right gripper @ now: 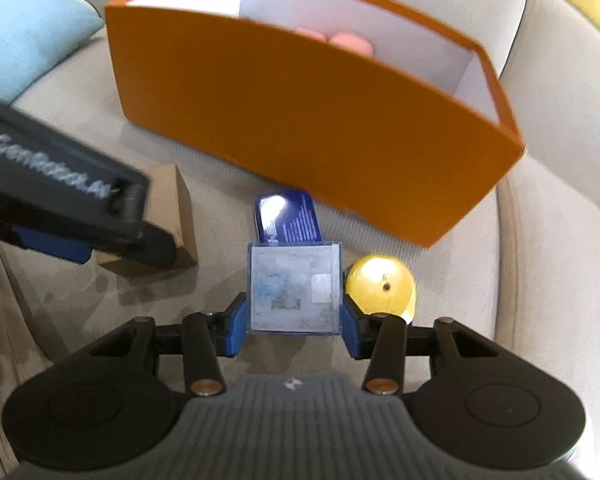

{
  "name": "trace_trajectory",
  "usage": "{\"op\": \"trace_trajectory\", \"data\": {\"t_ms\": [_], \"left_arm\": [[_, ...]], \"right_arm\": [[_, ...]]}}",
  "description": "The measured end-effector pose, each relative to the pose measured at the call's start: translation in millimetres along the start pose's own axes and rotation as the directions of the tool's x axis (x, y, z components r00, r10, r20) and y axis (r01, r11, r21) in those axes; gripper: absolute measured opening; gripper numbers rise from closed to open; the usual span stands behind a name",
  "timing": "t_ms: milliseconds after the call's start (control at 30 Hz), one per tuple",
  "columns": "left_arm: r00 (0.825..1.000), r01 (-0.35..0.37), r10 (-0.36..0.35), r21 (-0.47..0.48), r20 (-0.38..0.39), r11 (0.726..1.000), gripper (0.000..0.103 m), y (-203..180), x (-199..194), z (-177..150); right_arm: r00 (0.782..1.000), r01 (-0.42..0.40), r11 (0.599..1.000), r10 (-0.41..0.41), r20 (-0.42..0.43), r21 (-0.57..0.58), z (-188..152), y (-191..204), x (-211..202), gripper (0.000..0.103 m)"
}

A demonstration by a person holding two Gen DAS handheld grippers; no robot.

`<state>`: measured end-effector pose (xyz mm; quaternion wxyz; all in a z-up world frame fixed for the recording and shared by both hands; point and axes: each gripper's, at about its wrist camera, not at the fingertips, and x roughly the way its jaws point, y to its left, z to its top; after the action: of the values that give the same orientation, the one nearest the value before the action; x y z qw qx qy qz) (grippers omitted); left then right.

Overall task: Organize rigid objects
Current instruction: 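Lower left tool onto the small cardboard box and close on it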

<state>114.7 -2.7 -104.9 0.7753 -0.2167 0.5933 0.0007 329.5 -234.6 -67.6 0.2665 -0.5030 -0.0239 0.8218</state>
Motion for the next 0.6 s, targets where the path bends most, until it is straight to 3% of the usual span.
{"op": "trace_trajectory", "data": {"t_ms": [167,267,500,600], "left_arm": [[0.998,-0.063,0.063,-0.015,-0.02,0.998,0.083,-7,20,6],[0.995,-0.096,0.096,-0.01,-0.024,0.995,0.081,-10,29,8],[0.994,-0.1,0.104,0.09,-0.036,0.991,0.076,-8,31,7],[0.993,-0.076,0.085,0.109,-0.077,0.991,0.076,5,30,8]], "right_arm": [[1.0,-0.023,0.995,0.025,-0.014,0.099,0,-10,4,0.048],[0.999,0.003,0.983,0.005,-0.045,0.183,0,-14,7,0.048],[0.998,0.031,0.964,-0.016,-0.058,0.265,1,-16,6,0.048],[0.998,0.043,0.957,-0.026,-0.066,0.285,3,-13,5,0.048]]}}
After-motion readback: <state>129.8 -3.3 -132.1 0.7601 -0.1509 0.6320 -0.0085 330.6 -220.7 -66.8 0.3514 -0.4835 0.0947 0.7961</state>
